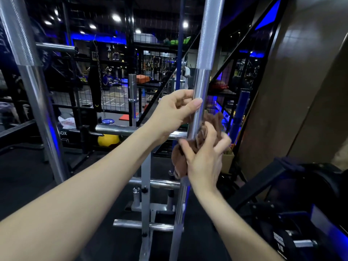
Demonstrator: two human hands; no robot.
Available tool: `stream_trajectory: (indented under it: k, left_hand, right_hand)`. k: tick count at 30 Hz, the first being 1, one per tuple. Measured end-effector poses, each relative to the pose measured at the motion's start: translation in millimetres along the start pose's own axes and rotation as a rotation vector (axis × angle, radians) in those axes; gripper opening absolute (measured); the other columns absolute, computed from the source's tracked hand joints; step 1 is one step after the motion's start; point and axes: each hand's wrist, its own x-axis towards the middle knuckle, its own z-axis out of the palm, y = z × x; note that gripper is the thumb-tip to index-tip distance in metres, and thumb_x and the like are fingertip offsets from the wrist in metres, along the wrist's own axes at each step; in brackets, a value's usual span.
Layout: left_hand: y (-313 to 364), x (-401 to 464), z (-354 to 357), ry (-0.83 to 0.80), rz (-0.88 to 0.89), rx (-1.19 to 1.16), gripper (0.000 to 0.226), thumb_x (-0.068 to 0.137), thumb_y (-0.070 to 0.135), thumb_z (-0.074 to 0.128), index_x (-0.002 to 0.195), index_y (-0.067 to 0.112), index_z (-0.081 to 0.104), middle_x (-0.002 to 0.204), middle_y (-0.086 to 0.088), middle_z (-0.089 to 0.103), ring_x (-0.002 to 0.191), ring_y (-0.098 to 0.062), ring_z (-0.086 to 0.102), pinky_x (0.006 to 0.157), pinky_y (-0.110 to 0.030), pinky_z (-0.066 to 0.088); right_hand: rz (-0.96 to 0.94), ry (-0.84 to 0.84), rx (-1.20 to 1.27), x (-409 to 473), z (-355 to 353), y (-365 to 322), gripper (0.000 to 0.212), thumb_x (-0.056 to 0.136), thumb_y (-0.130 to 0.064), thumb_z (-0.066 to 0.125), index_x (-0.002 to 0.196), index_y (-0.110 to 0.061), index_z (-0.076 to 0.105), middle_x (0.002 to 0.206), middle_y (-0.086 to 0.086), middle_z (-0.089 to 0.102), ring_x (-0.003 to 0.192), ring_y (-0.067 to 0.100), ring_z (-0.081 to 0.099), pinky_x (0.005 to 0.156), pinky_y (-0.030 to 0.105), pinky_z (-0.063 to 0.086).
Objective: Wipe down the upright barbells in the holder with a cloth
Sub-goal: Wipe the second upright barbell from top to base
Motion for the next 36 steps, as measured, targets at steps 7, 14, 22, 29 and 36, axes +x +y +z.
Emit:
stream_trajectory:
  k: [7, 14, 22, 29, 36]
  left_hand:
    - [8.1, -3.1, 0.7, -0.010, 0.025, 0.061, 0.012, 0.093, 0.007, 0.054, 0.105, 0.008, 0.059, 0.075, 0.001, 0.060, 0.063, -0.001, 0.058, 0.064, -0.015, 0.052]
    - [1.3, -3.2, -2.1, 0.057, 0.047, 0.064, 0.025, 0.092, 0.007, 0.056, 0.116, -0.001, 0.057, 0.090, -0.011, 0.062, 0.077, -0.011, 0.058, 0.071, -0.021, 0.050]
    - [7.9, -5.9, -1.8, 0.024, 0.005, 0.052, 0.013, 0.094, 0.010, 0.055, 0.106, 0.009, 0.059, 0.082, -0.004, 0.061, 0.074, -0.011, 0.057, 0.071, -0.025, 0.051]
    - [-0.8, -1.9, -0.5, 0.024, 0.018, 0.034, 0.020, 0.091, 0.012, 0.058, 0.110, 0.007, 0.060, 0.085, -0.005, 0.063, 0.081, -0.016, 0.058, 0.078, -0.034, 0.051]
    - [3.2, -2.1, -0.8, 0.003, 0.029, 0.068, 0.011, 0.093, 0.012, 0.056, 0.103, 0.013, 0.062, 0.082, -0.002, 0.064, 0.077, -0.013, 0.059, 0.077, -0.032, 0.051]
  right_hand:
    - [0.065, -0.244, -0.052, -31.5, -1.6, 26.4, 0.072, 0.079, -0.056, 0.065, 0.136, -0.023, 0.036, 0.129, 0.009, 0.025, 0.109, 0.035, 0.051, 0.081, 0.040, 0.045]
    - [0.002, 0.043, 0.081, 23.2, -6.6, -19.2, 0.066, 0.077, -0.039, 0.070, 0.134, -0.025, 0.040, 0.134, 0.008, 0.028, 0.103, 0.034, 0.055, 0.072, 0.036, 0.042]
    - [0.106, -0.239, 0.006, -33.2, 5.2, 25.7, 0.071, 0.076, -0.056, 0.068, 0.132, -0.024, 0.039, 0.128, 0.005, 0.026, 0.107, 0.033, 0.053, 0.080, 0.037, 0.045]
    - [0.022, 0.006, 0.097, 6.4, 0.6, -1.0, 0.068, 0.075, -0.047, 0.068, 0.133, -0.025, 0.040, 0.132, 0.006, 0.029, 0.107, 0.032, 0.055, 0.078, 0.039, 0.047]
    - [0.087, -0.205, 0.013, -21.8, -2.1, 19.0, 0.076, 0.076, -0.057, 0.066, 0.137, -0.023, 0.034, 0.127, 0.006, 0.025, 0.106, 0.034, 0.054, 0.081, 0.041, 0.048]
